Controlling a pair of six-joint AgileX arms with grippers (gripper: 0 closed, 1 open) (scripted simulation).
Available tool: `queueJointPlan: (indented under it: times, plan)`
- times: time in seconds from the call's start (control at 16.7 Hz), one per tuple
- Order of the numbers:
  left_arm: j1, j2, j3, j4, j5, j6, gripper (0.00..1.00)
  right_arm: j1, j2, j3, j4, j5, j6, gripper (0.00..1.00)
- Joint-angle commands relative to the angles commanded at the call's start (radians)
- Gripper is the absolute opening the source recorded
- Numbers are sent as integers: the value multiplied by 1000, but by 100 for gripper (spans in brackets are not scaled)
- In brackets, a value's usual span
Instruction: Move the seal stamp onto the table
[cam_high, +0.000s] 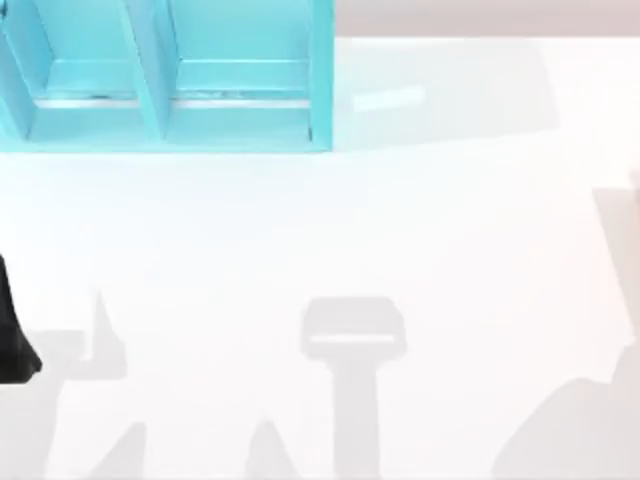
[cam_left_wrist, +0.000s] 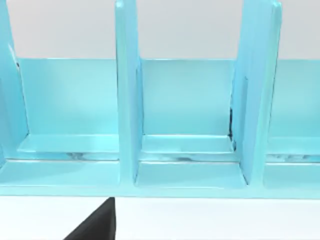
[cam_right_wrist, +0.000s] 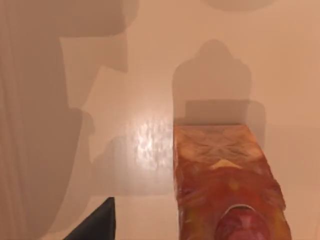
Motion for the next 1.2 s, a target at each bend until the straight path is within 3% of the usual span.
queueJointPlan:
  times: [0.24, 0.6, 1.2]
  plan:
    - [0, 0, 0, 0, 0, 0, 100, 15, 26, -134, 161, -1, 15, 100]
    - [0, 0, 0, 0, 0, 0, 100, 13, 43, -157, 189, -1, 13, 100]
    - [0, 0, 0, 0, 0, 0, 100, 13, 43, -157, 189, -1, 13, 25]
